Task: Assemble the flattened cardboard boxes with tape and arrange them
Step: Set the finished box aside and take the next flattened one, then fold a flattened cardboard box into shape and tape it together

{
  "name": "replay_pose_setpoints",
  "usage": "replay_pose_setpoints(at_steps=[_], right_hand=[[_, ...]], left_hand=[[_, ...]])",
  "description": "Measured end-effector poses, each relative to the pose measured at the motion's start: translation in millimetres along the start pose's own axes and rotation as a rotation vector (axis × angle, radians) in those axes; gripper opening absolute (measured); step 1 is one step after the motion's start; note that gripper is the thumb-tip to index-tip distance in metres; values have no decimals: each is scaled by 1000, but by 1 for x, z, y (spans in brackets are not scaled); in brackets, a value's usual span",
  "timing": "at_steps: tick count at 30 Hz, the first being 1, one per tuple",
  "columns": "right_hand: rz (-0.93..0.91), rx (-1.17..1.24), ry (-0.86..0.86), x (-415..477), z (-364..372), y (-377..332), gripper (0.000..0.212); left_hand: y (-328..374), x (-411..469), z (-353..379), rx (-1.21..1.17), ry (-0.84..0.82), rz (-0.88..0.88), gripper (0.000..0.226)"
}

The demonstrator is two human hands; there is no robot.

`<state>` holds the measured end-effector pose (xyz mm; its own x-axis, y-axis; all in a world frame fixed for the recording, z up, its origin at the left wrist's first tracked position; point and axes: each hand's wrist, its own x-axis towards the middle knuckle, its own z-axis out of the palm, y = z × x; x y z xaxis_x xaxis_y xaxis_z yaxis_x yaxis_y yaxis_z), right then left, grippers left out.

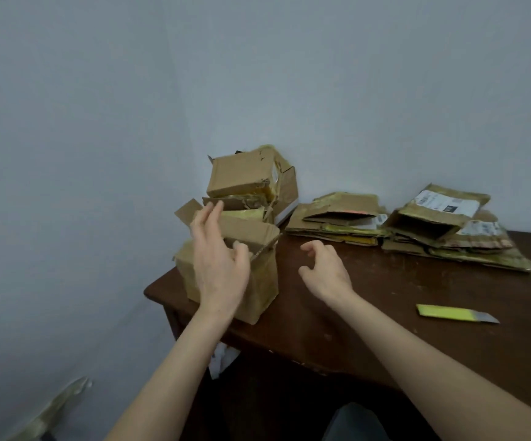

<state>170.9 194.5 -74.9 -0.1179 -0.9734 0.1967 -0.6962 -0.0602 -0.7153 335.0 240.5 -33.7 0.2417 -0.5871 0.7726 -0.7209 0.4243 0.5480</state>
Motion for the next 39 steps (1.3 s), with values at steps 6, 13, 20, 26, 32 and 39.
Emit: replay_pose_setpoints(at_steps=[6,13,20,26,32,39], right_hand=[[129,-15,216,44,-71,43,44],[232,38,266,158,-110,74,56],[495,270,133,249,-78,107,60],[427,708,282,245,-67,103,13],[151,675,269,151,-121,86,16],[-49,238,45,12,-132,120,87]], left_hand=[[60,2,114,-45,-430,170,47],[46,38,248,-30,-729,-259,54],[19,54,309,-41,-657,-544,55],[20,62,291,-29,-326,-426,54],[54,93,232,-297,-178,-370,87],[49,34,180,-584,-724,-313,116]])
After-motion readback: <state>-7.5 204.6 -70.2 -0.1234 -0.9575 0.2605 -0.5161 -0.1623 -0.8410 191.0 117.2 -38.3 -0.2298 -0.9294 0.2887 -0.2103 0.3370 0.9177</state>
